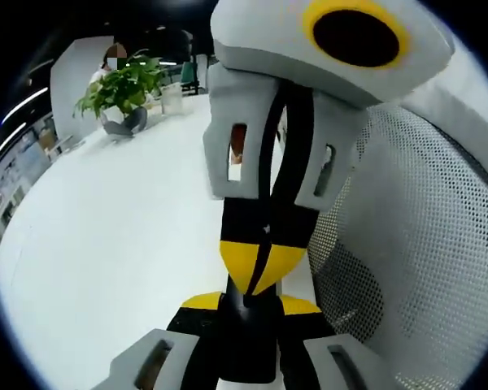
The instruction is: Press the specified remote control buttons in sequence, fully releasing each button before pressing the next.
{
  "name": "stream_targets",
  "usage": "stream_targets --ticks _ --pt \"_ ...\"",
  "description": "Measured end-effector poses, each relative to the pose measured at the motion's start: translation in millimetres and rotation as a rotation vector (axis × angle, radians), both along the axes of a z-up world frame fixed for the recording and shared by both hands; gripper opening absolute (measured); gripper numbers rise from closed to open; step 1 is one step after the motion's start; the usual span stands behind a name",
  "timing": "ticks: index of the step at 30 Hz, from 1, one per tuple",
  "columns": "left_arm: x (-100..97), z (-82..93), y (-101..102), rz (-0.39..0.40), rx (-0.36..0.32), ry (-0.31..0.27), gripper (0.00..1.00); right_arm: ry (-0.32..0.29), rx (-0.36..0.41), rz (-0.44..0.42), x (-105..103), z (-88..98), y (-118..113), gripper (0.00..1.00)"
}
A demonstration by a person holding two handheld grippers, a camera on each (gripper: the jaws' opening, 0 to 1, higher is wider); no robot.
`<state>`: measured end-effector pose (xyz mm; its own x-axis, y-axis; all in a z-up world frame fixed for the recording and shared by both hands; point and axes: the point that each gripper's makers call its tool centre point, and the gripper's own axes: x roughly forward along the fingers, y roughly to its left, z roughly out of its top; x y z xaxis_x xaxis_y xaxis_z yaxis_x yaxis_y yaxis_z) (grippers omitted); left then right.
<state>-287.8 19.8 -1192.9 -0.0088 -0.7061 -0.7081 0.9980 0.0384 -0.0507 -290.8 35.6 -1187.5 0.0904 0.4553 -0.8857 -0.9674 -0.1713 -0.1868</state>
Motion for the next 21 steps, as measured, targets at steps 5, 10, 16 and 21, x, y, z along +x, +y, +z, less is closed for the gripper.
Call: stream_targets --ticks 5,10,16,21 --pt "-0.6 -0.1 0.1 -0.004 -0.005 -0.019 0.23 -0.049 -0.015 0.030 -1.2 -1.0 0.9 0.00" --pt "-0.5 0.2 -0.1 -0.001 -0.015 -0.022 0.22 0.028 0.052 -0.082 0.7 1.4 0.5 0.00" --pt "-0.9 0.5 -0.3 0.003 -0.019 -0.023 0.23 0.083 0.094 -0.122 1.6 3.2 3.7 0.00" --pt "-1.0 0.2 0.1 0.005 -0.021 -0.022 0.23 0.089 0.076 -0.100 -0.1 1.9 5.6 0.00"
